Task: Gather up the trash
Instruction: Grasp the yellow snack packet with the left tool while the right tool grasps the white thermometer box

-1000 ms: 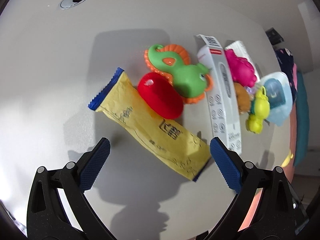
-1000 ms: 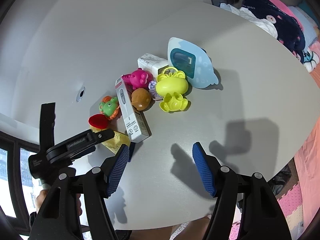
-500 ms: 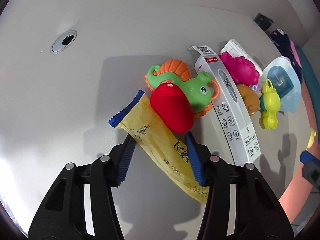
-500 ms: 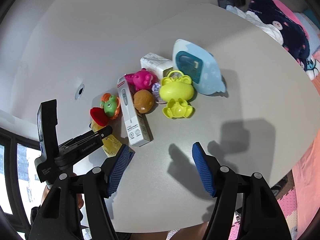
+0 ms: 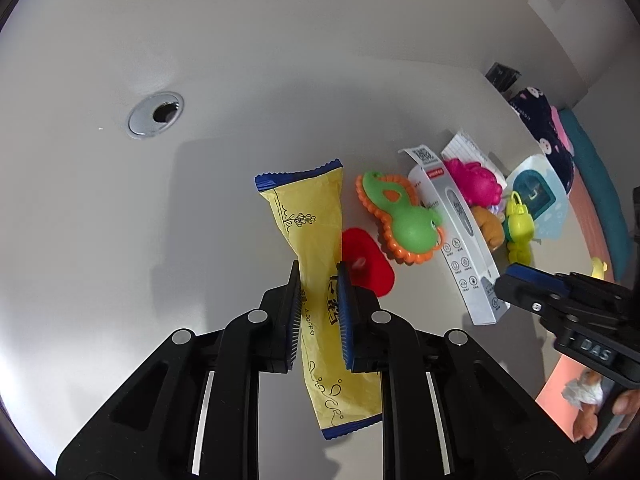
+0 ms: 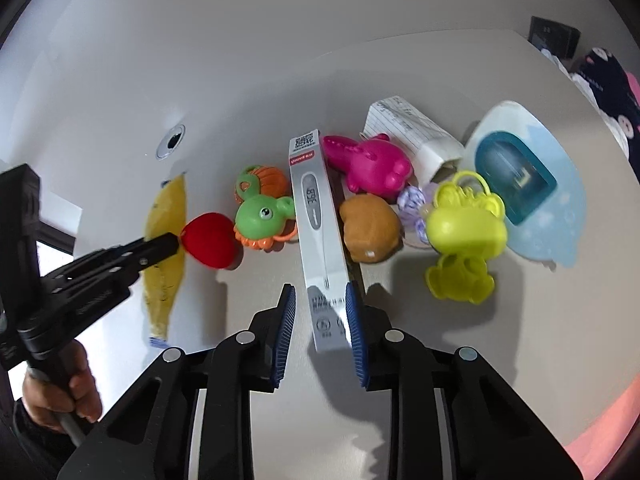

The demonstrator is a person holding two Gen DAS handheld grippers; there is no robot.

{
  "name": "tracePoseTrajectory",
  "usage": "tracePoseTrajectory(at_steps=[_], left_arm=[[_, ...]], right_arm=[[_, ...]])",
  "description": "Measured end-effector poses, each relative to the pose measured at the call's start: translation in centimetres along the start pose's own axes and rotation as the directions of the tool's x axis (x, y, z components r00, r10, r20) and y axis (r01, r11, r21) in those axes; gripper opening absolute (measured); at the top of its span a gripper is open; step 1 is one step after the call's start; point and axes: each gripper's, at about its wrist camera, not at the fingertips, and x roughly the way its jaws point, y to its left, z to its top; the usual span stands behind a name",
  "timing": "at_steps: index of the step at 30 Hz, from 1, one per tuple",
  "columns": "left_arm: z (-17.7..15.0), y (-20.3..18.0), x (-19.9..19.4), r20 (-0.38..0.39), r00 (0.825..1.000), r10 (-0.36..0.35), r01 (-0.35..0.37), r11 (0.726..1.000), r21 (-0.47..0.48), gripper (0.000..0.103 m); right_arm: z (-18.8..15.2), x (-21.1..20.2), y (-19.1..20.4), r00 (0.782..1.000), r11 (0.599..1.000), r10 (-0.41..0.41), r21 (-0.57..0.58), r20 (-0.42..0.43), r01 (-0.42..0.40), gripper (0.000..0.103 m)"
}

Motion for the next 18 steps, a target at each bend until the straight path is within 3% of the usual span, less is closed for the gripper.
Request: tracePoseTrajectory(at_steps=[7, 18], left_arm=[[0.2, 2.0, -1.1, 0.008, 1.0, -0.02, 0.02, 1.0, 0.003, 0.016], [-0.1, 4.7, -1.0, -0.004, 0.999, -0.034, 0.034, 0.998, -0.047, 0.016]], right_arm=[[1.7, 1.5, 1.4, 0.998, 0.997, -0.068, -0.043, -0.007, 0.067, 0.028], [6.0, 4.6, 4.5, 0.995, 0.993, -0.088, -0.082, -0.045, 0.085, 0.03]])
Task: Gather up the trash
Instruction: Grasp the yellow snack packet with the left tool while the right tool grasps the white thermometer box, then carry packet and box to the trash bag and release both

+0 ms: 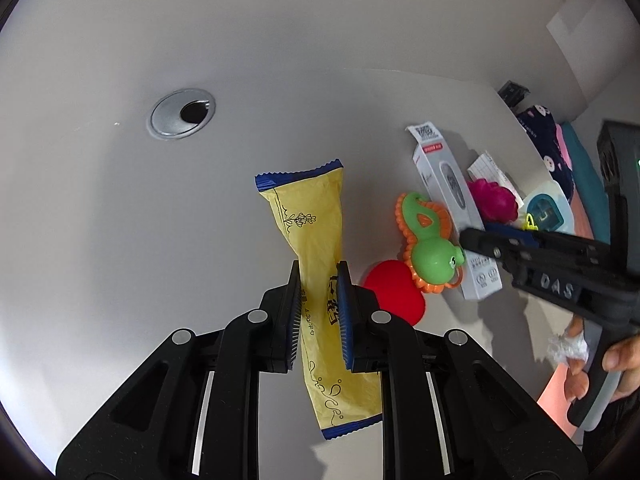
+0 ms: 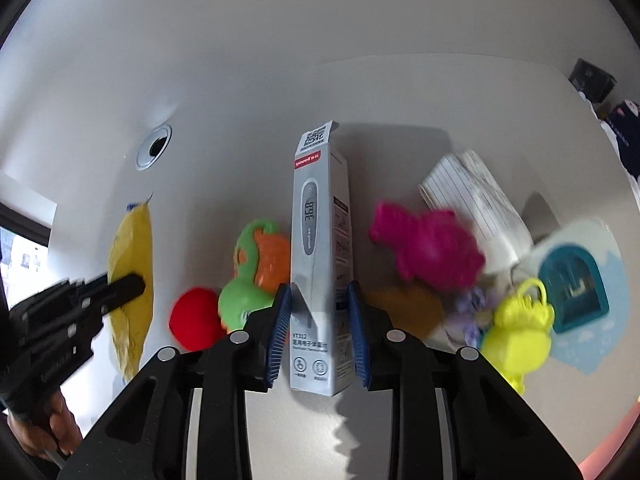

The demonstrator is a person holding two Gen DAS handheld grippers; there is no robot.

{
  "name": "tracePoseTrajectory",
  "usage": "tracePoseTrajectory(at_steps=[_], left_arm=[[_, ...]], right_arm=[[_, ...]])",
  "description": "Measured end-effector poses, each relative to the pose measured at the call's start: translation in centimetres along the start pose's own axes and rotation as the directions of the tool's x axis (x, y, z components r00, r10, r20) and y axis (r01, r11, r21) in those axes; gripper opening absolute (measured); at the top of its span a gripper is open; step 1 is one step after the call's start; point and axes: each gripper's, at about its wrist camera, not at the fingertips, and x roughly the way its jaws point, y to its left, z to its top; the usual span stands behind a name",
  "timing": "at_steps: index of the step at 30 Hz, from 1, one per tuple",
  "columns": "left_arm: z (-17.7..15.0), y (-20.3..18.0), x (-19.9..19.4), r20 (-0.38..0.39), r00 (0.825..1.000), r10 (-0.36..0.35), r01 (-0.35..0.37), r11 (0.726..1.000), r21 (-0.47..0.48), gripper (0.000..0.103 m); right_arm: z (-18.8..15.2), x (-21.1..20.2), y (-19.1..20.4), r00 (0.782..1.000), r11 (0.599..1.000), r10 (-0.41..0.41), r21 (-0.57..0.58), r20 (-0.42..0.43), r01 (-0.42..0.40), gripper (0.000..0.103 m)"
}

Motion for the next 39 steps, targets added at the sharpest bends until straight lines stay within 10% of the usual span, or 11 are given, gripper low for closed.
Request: tracePoseTrajectory(at_steps=[12, 26, 39], left_arm=[[0.1, 1.0, -1.3, 0.025, 1.0, 0.002, -0.001, 1.0, -0.018, 0.016], [0.2, -6.3, -4.5, 0.077, 0.995, -0.059, 0.046, 0.985, 0.165, 0.016], [-3.3, -20.8, -3.3, -0.022, 0.985, -0.172, 0.163, 0.875, 0.457, 0.016]], right_arm=[[0.8, 3.1, 0.2, 1.0, 0.999, -0.013, 0.049, -0.007, 0.013, 0.028], [-6.0, -5.7, -5.1, 0.977, 0.984, 0.044, 0.162, 0.208, -0.079, 0.028], [-15.7, -14.3, -19.0, 0.954, 0.922, -0.083, 0.384, 0.29, -0.036, 0.028]])
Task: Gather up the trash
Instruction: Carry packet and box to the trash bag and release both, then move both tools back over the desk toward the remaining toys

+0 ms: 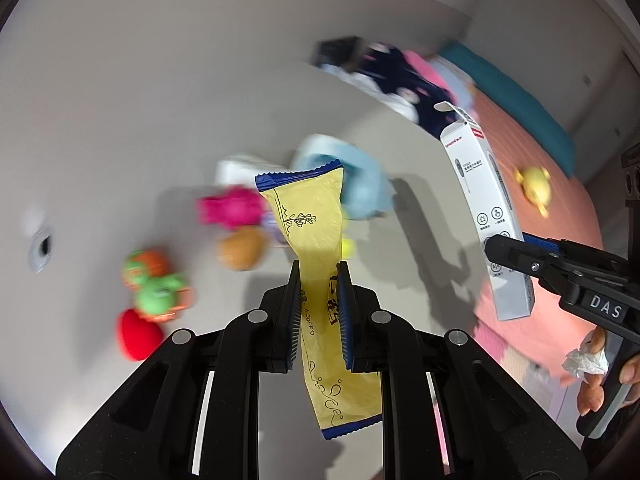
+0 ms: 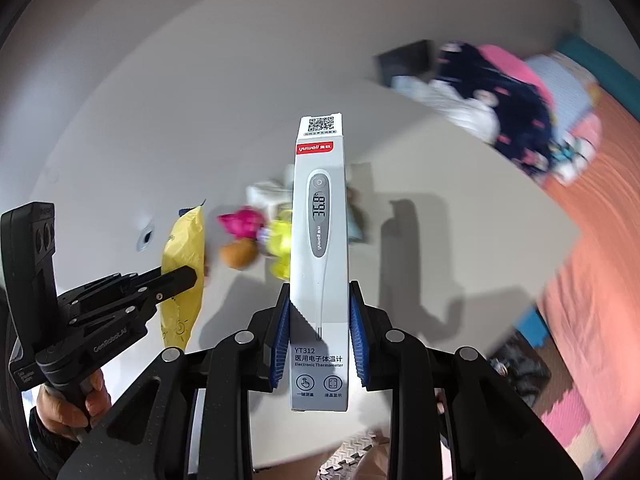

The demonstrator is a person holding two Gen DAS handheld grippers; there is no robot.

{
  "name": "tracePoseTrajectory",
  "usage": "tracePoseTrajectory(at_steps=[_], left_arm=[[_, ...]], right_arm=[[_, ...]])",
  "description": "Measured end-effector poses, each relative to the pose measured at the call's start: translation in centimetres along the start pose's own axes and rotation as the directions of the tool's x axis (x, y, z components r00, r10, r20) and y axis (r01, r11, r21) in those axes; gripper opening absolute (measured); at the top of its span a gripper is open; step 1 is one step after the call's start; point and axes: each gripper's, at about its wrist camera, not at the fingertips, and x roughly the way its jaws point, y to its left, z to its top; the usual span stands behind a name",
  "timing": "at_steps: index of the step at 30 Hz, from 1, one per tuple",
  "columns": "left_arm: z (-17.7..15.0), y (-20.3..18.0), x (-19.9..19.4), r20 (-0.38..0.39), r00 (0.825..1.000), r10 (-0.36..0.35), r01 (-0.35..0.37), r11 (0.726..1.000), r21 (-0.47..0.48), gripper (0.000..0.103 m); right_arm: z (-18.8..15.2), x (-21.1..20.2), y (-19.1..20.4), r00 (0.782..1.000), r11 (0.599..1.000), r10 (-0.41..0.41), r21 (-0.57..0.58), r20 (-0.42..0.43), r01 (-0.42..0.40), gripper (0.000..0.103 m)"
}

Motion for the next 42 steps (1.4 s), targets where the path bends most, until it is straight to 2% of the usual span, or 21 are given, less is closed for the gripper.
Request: tracePoseTrajectory(at_steps=[4, 7, 12, 16, 21, 22, 23, 24, 25, 28, 32, 42], left_arm=[[0.2, -5.7, 1.9, -0.041, 0.998, -0.055, 0.059, 0.992, 0.113, 0.016], [0.1, -10.4, 3.4, -0.084, 0.992, -0.098, 0.113, 0.972, 0.204, 0.016], [-0.6, -17.9, 5.6, -0.162, 0.976, -0.149, 0.197, 0.92, 0.338, 0.016], [-1.6, -22.8, 7.0, -0.214, 0.961, -0.177, 0.253, 0.873, 0.417, 0.016], [-3.2, -27.7, 9.4, -0.308, 0.932, -0.19, 0.326, 0.809, 0.489, 0.017], [-3.4, -28.3, 9.9, -0.326, 0.928, -0.179, 0.329, 0.803, 0.496, 0.023], [-3.7, -29.0, 10.6, -0.343, 0.926, -0.156, 0.321, 0.804, 0.501, 0.053], [-3.8, -29.4, 11.1, -0.349, 0.927, -0.138, 0.308, 0.81, 0.499, 0.077], [-3.7, -29.6, 11.4, -0.338, 0.931, -0.137, 0.3, 0.814, 0.497, 0.096], [-4.0, -30.2, 11.3, -0.32, 0.939, -0.128, 0.286, 0.808, 0.516, 0.097], [-4.1, -29.7, 11.0, -0.315, 0.94, -0.131, 0.281, 0.819, 0.5, 0.097], [-3.4, -24.3, 10.3, -0.285, 0.952, -0.109, 0.224, 0.884, 0.41, 0.097]], right_arm=[[-2.2, -4.3, -5.2, 0.998, 0.994, -0.048, 0.101, 0.042, 0.044, 0.028], [-4.6, -7.2, -9.1, 0.993, 0.979, -0.101, 0.184, 0.067, 0.087, 0.028], [-8.4, -10.4, -15.2, 0.98, 0.938, -0.18, 0.316, 0.081, 0.146, 0.028], [-12.0, -12.6, -18.3, 0.97, 0.896, -0.232, 0.405, 0.079, 0.181, 0.028], [-15.7, -14.4, -20.7, 0.961, 0.854, -0.275, 0.471, 0.044, 0.222, 0.029], [-16.2, -14.5, -20.9, 0.958, 0.848, -0.285, 0.474, 0.027, 0.239, 0.039], [-16.7, -14.6, -21.3, 0.948, 0.831, -0.32, 0.483, 0.006, 0.277, 0.056], [-17.3, -14.8, -21.6, 0.936, 0.816, -0.352, 0.491, 0.002, 0.306, 0.061], [-18.0, -15.3, -21.7, 0.924, 0.803, -0.382, 0.495, 0.002, 0.331, 0.061], [-18.8, -15.8, -22.4, 0.92, 0.785, -0.391, 0.523, 0.004, 0.331, 0.061], [-19.2, -15.9, -22.6, 0.924, 0.785, -0.381, 0.532, 0.011, 0.318, 0.061], [-16.8, -13.3, -20.0, 0.948, 0.847, -0.319, 0.45, 0.008, 0.282, 0.061]])
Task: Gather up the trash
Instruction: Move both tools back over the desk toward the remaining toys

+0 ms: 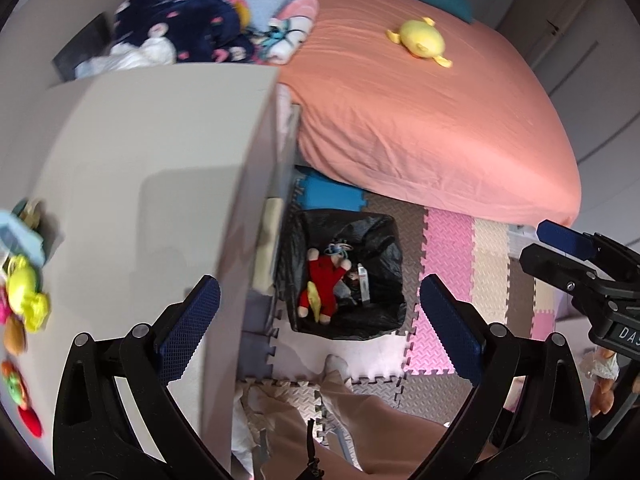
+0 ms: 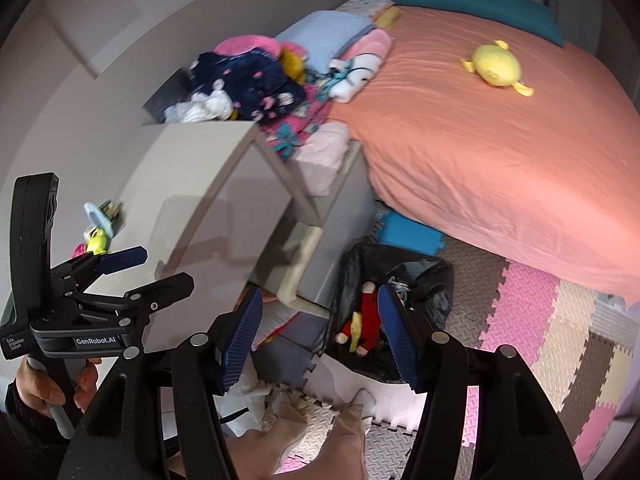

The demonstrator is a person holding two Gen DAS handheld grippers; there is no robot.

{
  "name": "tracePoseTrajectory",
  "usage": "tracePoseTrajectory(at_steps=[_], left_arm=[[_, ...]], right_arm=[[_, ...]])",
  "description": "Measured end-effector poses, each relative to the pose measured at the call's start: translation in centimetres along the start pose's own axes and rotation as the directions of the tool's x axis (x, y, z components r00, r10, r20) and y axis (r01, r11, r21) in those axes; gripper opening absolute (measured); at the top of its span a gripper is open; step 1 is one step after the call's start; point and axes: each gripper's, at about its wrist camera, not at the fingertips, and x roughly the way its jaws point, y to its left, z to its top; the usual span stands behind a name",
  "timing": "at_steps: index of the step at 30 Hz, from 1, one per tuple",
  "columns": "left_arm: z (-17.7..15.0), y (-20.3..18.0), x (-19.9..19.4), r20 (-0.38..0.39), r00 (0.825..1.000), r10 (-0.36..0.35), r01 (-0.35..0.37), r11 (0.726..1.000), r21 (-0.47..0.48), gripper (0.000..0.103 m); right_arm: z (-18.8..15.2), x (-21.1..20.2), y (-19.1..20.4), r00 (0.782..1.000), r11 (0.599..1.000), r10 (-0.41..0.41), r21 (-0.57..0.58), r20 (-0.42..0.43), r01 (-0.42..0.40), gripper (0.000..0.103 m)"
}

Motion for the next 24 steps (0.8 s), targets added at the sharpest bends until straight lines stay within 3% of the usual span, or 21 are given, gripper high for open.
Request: tracePoseTrajectory(at_steps=[13, 24], left_arm=[[-4.6, 9.1, -4.2, 0.049, 0.996, 0.081, -0.069, 0.977, -0.202, 0.097], [-10.9, 18.1, -8.0, 0.063, 0.982, 0.176, -0.135, 0.902, -0.41, 0.097]], right_arm=[[1.2, 2.6, 10.8, 0.993, 0.972, 0.101, -0.204, -0.064, -0.112, 0.061], [0.7, 5.6, 21.4, 0.973, 0.905, 0.172, -0.366, -0.151, -0.217, 0.061]])
